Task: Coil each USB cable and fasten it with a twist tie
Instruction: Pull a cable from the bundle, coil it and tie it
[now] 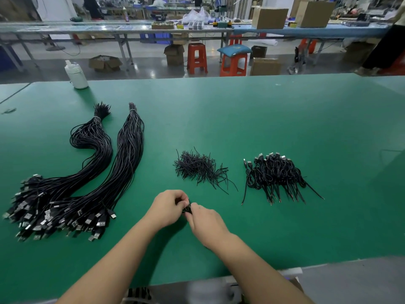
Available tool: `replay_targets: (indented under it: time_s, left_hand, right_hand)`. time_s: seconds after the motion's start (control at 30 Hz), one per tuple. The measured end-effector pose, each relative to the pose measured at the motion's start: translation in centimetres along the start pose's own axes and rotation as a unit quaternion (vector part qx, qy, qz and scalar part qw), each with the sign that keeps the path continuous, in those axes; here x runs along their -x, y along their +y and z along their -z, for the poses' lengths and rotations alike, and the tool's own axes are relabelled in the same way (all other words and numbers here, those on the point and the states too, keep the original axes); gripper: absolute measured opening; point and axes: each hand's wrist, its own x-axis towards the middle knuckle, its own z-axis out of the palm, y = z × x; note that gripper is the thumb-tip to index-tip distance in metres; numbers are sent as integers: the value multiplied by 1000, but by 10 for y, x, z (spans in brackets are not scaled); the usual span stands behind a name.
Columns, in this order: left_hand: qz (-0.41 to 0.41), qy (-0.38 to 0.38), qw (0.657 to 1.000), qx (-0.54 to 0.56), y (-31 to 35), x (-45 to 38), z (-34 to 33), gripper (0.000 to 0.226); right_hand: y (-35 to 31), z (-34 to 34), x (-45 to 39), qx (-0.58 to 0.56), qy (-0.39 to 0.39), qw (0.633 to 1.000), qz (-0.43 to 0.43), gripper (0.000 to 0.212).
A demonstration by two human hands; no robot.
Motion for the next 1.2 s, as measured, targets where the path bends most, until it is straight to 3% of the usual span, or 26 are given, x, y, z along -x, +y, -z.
replay_targets:
  time_s: [0.17,0.4,0.53,0.63,0.73,0.83,0.93,1.07,1.2]
  left_hand:
    - [16,-2,1000,24,1,-4,0,21]
    - [61,1,997,47,-5,-9,1,14]
    - [90,34,995,40,-10,-7,5,29]
    - [84,21,996,37,-8,-5,7,36]
    - [60,-16,998,26,-6,-2,11,25]
    - [53,-54,997,2,-3,-1,16,12]
    - [47,-71,996,-40,1,-1,16,14]
    - [28,-48,990,-133,11,2,10,14]
    - [32,-26,987,-154,17,6,6,17]
  right_hand:
    - [5,6,-4,-50,-13,999,-12,28]
    - [2,4,0,-9,-12,1000,14,33]
    - [0,3,-2,22,-13,999,38,34]
    - [-1,0,-2,41,-12,998,47,32]
    - [-1,-3,-3,56,-10,997,45,33]
    - [-2,-5,-4,70,-10,996,50,30]
    - [-3,-5,-4,70,-15,996,50,28]
    - [-3,-5,-6,78,-30,996,41,21]
    - [-3,-1,-8,72,-53,996,24,10]
